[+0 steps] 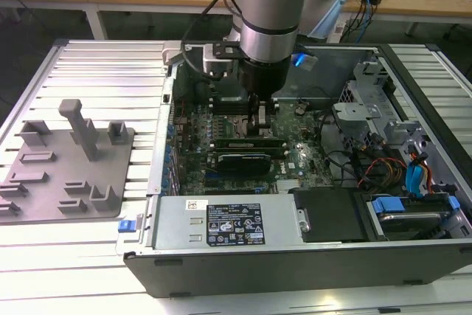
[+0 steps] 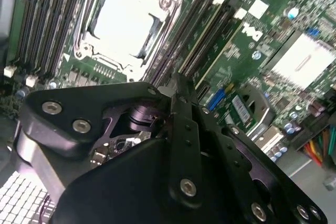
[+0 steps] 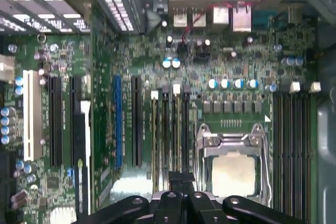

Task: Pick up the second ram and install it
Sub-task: 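Press down the second ram until it locks into place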

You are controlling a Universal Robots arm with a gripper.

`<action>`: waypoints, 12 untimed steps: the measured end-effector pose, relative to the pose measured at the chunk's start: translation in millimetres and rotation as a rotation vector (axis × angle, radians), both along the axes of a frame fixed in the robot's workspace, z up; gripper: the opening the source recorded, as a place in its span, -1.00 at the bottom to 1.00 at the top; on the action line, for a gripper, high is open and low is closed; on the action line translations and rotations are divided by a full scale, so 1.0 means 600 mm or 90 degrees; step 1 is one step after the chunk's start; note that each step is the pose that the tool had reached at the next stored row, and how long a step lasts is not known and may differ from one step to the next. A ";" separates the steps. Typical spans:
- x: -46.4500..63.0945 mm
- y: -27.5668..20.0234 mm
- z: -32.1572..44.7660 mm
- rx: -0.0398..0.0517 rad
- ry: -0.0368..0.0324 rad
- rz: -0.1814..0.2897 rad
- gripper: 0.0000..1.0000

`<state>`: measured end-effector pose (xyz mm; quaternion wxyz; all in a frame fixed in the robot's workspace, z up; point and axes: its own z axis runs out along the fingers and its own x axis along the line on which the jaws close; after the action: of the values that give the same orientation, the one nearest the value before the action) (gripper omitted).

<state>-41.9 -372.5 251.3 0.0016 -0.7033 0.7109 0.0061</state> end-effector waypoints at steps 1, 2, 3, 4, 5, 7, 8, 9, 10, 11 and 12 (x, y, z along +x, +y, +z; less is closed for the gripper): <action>-0.017 0.0001 0.000 0.0001 -0.0005 0.000 -0.84; -0.023 0.0001 -0.001 0.0001 -0.0006 0.000 -0.84; -0.028 0.0001 -0.002 0.0001 -0.0006 0.000 -0.84; -0.033 -0.0001 -0.003 -0.0001 -0.0005 0.000 -0.84; -0.034 0.0000 -0.003 -0.0001 -0.0005 0.000 -0.84; -0.035 0.0000 -0.009 0.0000 -0.0005 0.000 -0.84; -0.035 0.0000 -0.014 0.0000 -0.0006 0.000 -0.84; -0.036 0.0005 -0.016 0.0000 -0.0006 0.000 -0.84; -0.036 0.0021 -0.018 0.0000 -0.0006 0.000 -0.84; -0.037 0.0029 -0.021 0.0001 -0.0006 0.000 -0.84; -0.038 0.0032 -0.026 0.0000 -0.0005 0.000 -0.84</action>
<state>-64.5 -370.6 235.6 0.0019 -0.7033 0.7108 0.0058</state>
